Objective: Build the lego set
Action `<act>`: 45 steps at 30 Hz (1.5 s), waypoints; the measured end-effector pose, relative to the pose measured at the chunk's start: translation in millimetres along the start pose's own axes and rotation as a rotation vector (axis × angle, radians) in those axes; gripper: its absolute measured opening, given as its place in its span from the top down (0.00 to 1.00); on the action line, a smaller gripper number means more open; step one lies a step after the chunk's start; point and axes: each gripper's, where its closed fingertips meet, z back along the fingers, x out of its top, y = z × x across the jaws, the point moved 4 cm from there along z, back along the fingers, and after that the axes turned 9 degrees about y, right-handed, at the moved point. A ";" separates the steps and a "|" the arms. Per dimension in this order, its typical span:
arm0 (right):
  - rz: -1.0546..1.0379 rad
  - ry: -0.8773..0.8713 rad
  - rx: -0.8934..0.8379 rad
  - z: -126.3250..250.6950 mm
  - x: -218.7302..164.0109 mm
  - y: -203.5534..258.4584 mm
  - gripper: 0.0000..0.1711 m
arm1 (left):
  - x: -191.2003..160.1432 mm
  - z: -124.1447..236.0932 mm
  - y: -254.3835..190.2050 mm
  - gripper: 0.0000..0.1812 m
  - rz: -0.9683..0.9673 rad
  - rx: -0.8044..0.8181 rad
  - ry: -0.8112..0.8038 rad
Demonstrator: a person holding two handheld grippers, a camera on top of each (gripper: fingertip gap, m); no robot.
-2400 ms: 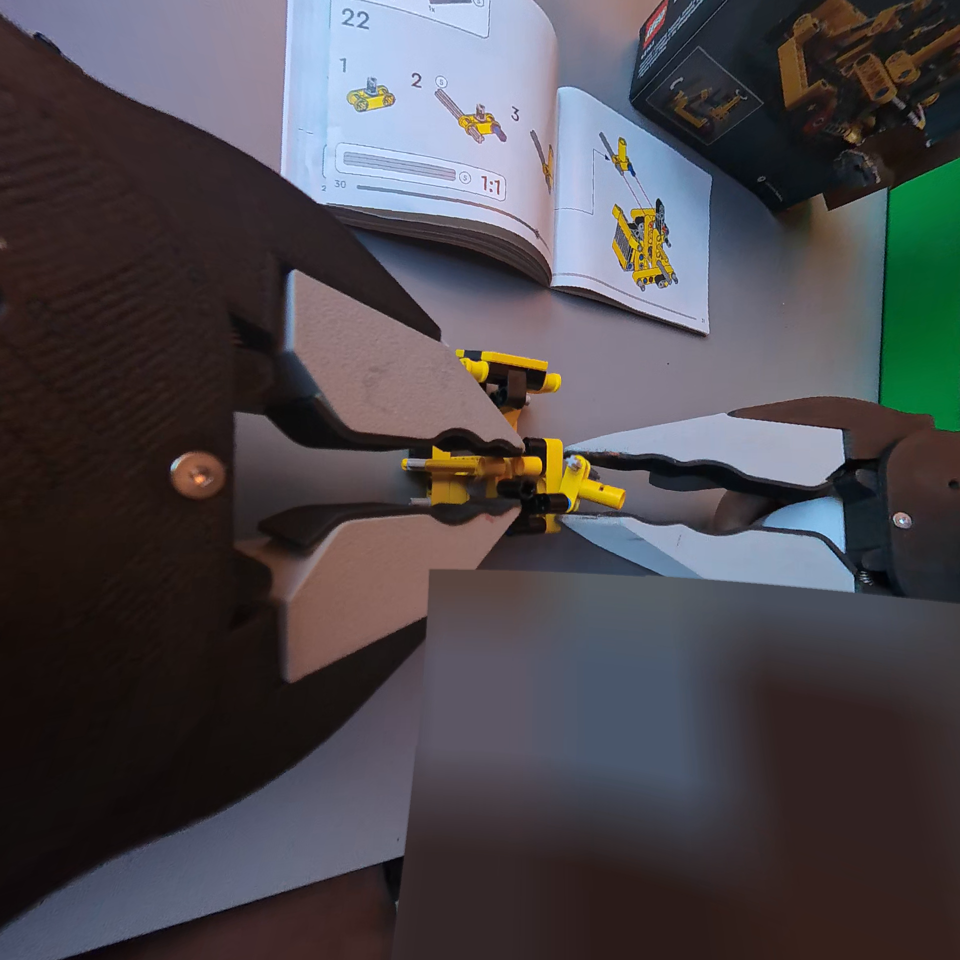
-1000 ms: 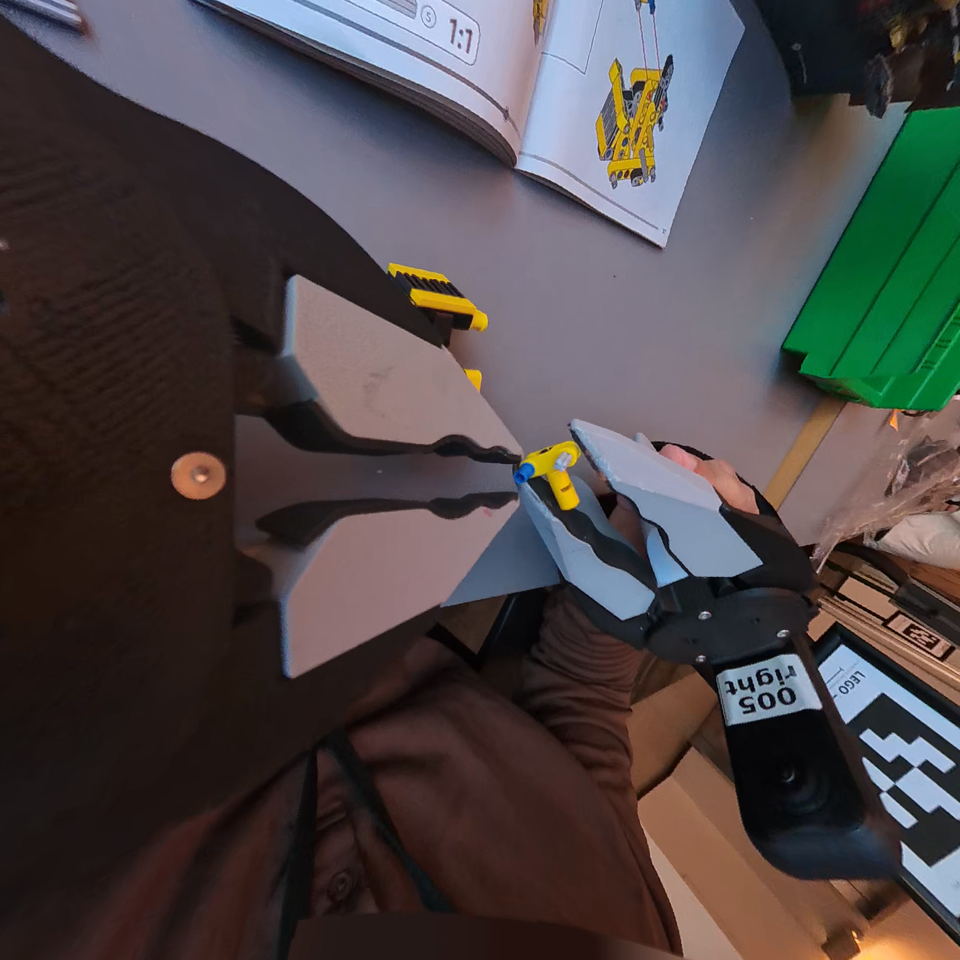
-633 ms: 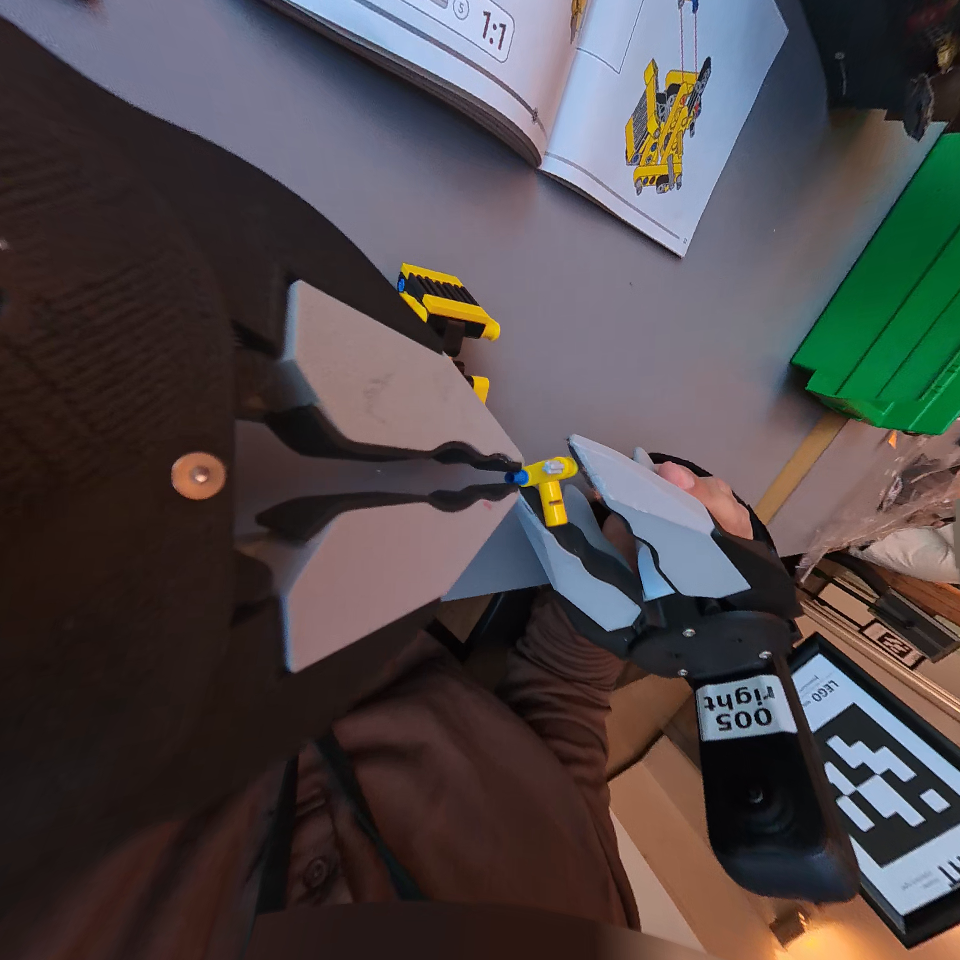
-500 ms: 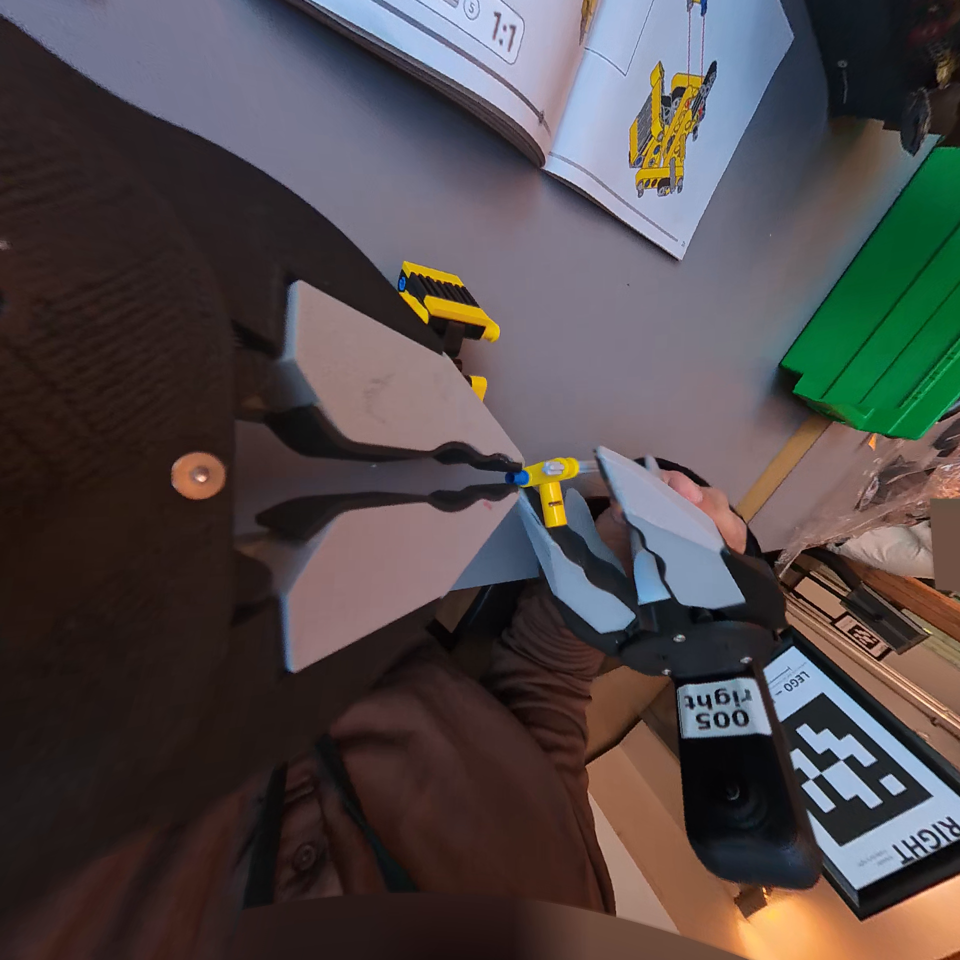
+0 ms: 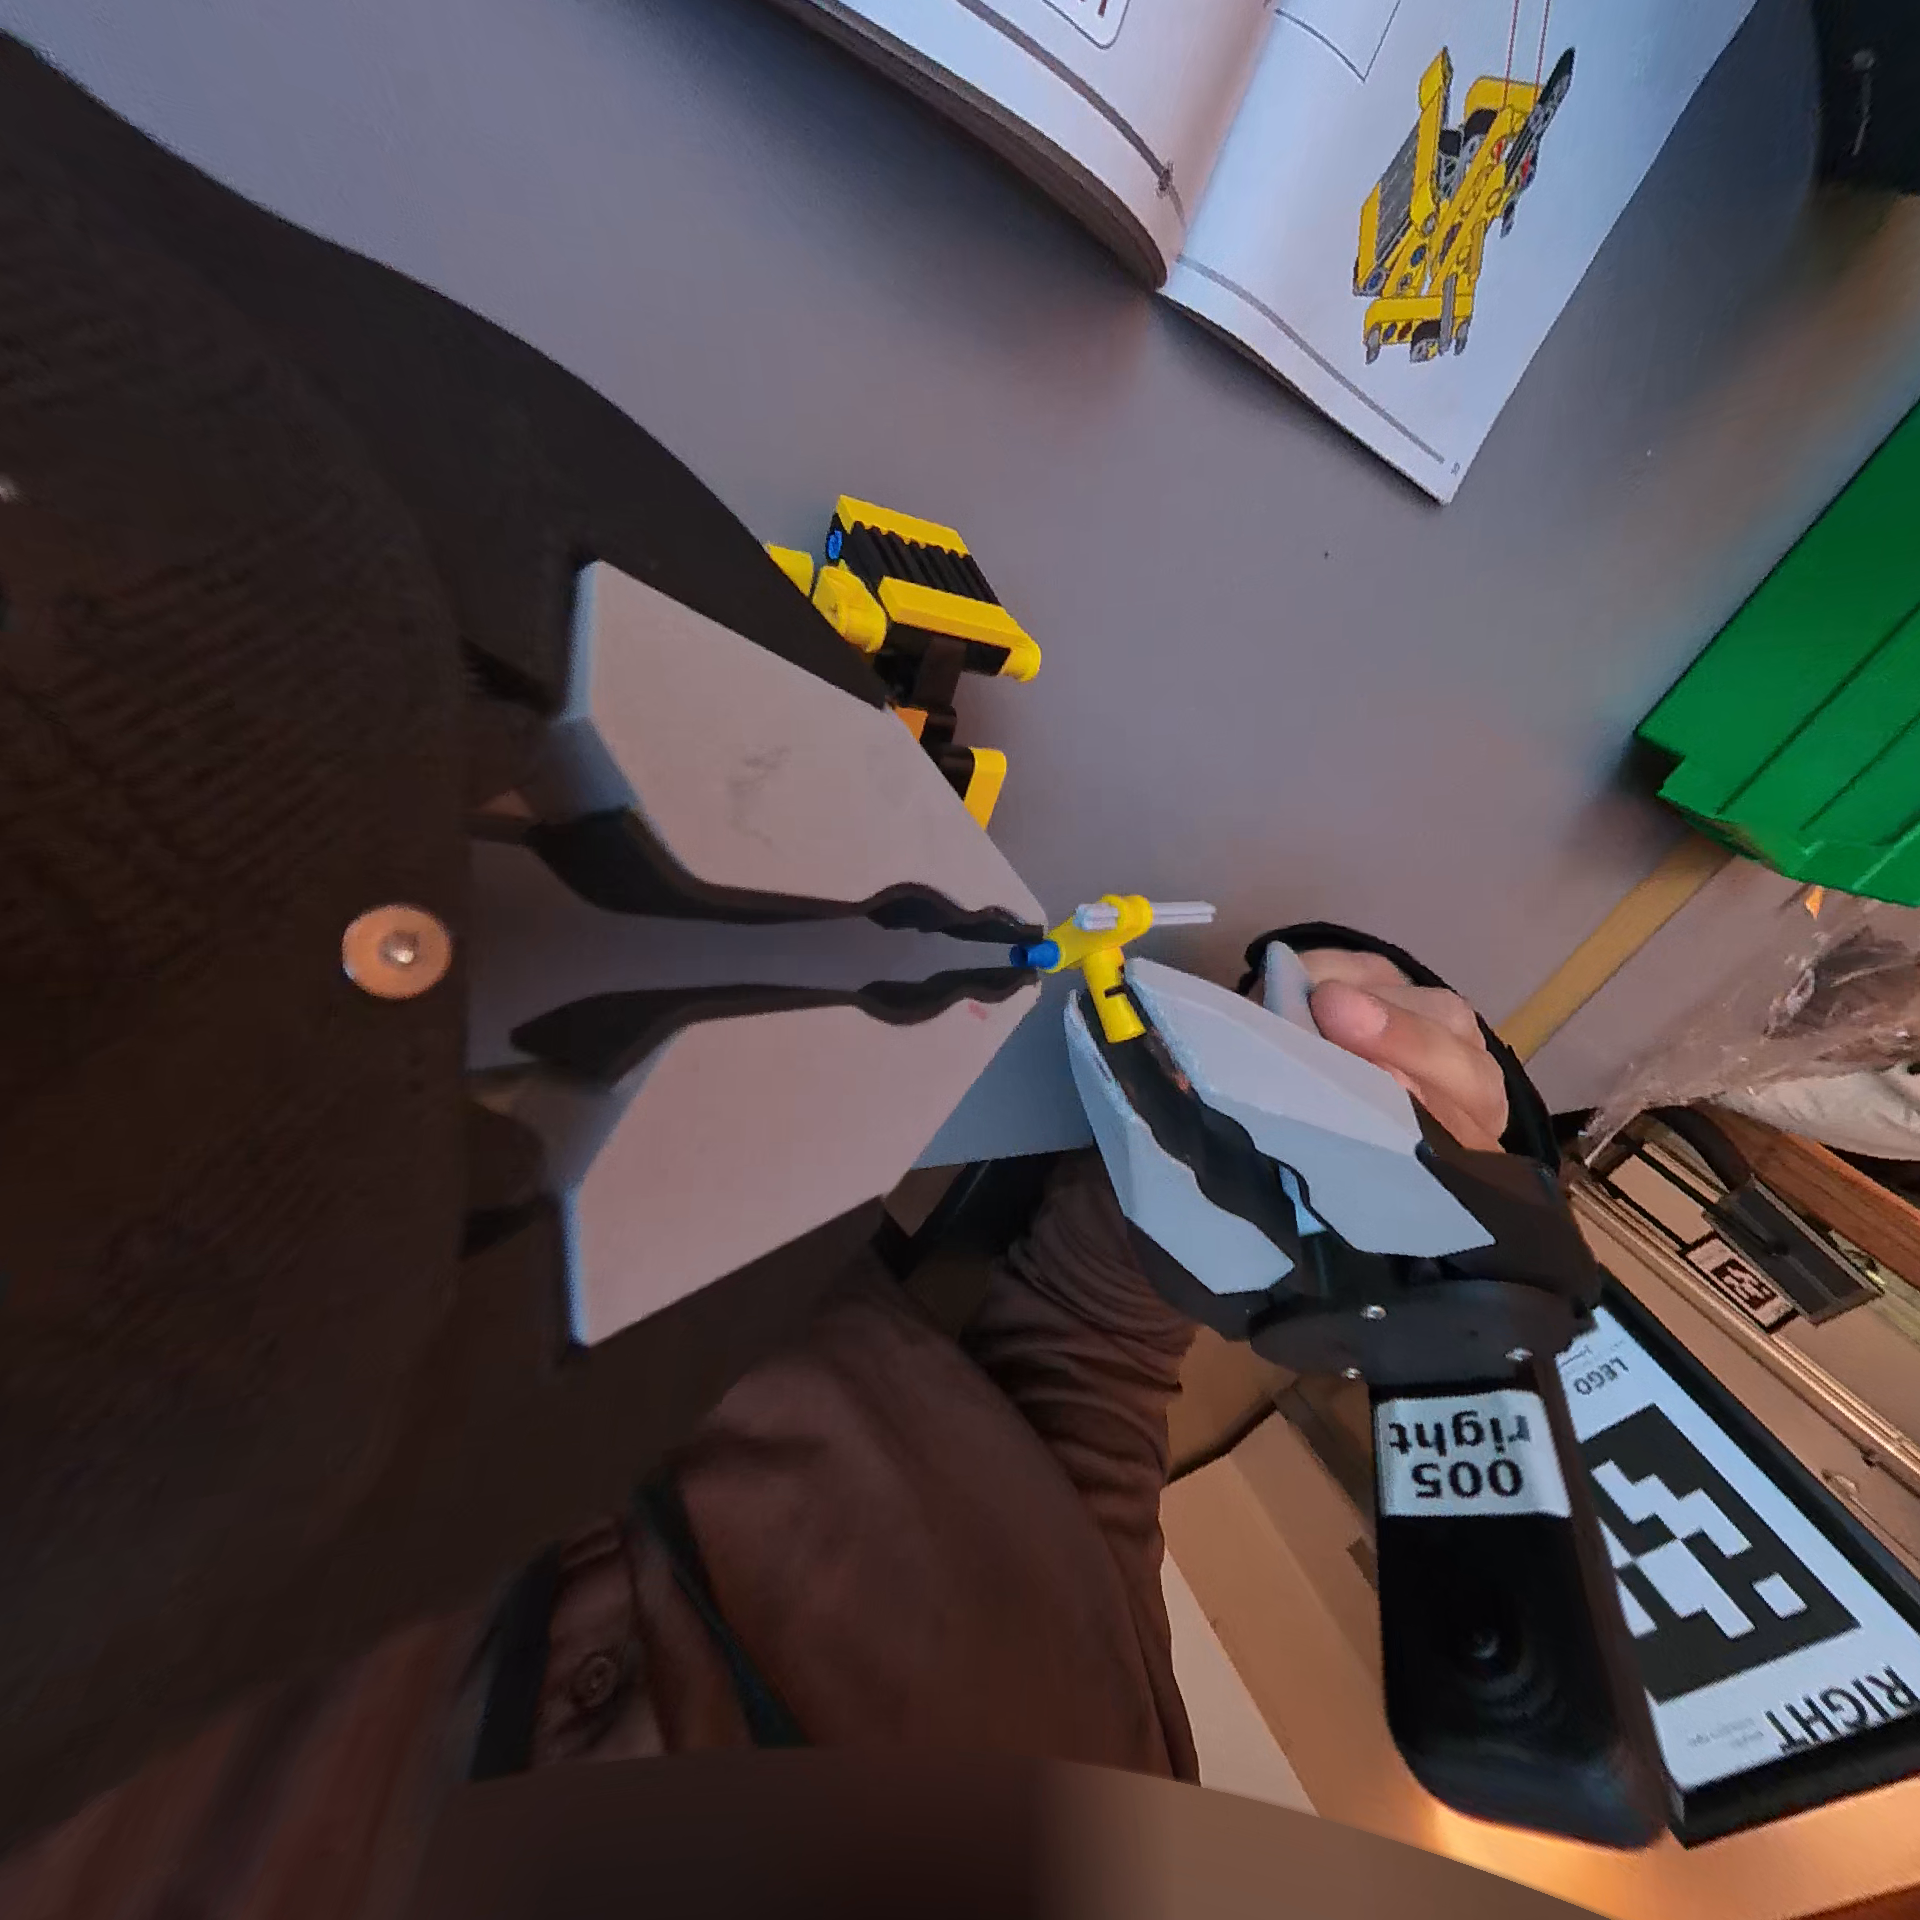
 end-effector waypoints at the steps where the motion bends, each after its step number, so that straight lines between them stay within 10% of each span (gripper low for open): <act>1: -0.018 0.002 0.009 -0.8 -1.0 -0.7 0.98 | -0.1 -0.1 0.8 0.99 0.006 -0.001 -0.002; 13: -0.139 0.016 0.117 -3.5 -9.2 -1.9 0.98 | -1.7 -1.0 1.4 0.99 0.032 -0.030 0.007; 24: -0.320 0.098 0.319 -12.0 -26.4 3.0 0.98 | -12.5 16.1 -5.0 0.89 -0.406 0.337 0.156; 34: -0.261 0.154 0.359 -19.8 -25.0 8.1 0.98 | -20.9 0.8 13.1 0.84 -0.411 0.425 0.241; 45: -0.304 0.206 0.383 -21.4 -25.0 5.2 0.98 | -20.3 -8.0 12.3 0.85 -0.418 0.324 0.272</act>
